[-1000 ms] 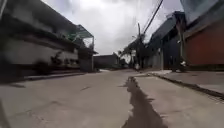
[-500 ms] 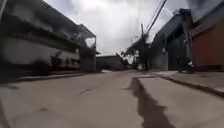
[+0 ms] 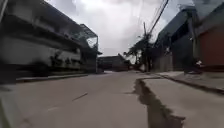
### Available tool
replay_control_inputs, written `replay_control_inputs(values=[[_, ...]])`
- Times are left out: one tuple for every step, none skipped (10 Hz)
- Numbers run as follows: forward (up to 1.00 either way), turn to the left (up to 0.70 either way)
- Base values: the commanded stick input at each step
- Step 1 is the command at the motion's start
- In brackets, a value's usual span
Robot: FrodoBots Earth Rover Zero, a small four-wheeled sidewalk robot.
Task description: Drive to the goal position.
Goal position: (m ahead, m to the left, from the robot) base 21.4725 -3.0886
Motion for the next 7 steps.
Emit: replay_control_inputs(values=[[0.7,-0.28],[0.7,-0.06],[0.77,0.05],[0.85,0.07],[0.85,0.07],[0.85,0.07],[0.85,0.07]])
